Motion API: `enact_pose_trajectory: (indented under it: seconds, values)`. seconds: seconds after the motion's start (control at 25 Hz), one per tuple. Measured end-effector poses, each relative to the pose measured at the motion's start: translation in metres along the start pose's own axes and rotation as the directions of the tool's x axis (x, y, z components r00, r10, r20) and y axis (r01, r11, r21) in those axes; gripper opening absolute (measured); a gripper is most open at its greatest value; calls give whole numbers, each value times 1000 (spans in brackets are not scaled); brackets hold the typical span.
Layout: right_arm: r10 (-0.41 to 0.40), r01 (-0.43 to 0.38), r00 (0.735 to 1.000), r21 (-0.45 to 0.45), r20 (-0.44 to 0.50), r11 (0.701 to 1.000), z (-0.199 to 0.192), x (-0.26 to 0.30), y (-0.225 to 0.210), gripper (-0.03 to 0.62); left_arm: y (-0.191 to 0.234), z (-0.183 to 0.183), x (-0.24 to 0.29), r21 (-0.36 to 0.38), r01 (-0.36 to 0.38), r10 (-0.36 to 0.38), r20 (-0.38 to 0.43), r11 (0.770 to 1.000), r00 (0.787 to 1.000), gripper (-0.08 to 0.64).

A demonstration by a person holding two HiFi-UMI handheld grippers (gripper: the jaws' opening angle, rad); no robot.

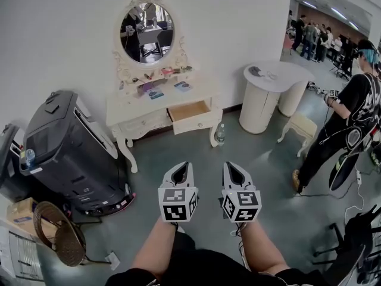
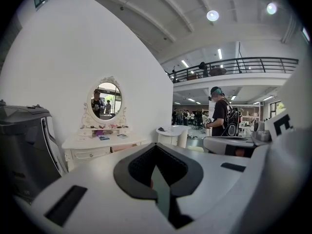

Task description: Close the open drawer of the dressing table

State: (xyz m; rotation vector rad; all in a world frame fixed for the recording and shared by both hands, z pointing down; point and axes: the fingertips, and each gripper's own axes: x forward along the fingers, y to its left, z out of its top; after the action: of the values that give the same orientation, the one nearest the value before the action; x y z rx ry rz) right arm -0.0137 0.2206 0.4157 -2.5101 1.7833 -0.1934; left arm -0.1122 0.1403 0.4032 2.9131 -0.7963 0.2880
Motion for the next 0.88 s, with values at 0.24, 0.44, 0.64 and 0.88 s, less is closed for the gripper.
enact_pose_trajectory:
  seconds: [0.24, 0.44, 0.64, 0.88]
  values:
    - [-12, 12, 1000, 3, -1, 1000, -5, 33, -12, 9, 7, 2, 33, 30, 10, -10, 0, 1000, 1000, -5]
    - [9, -10, 999, -41, -31, 999, -10, 87, -15, 10, 36, 8, 81, 15, 2, -2, 6, 1000, 1000, -5]
    - [25, -26, 999, -55, -22, 998, 6, 150, -23, 11, 64, 30, 137, 5, 12, -12, 15, 1000, 1000, -5]
    - [18, -19, 1000, -45, -24, 999, 16, 222, -37, 11, 101, 48, 200, -1, 27, -27, 16, 1000, 1000, -4]
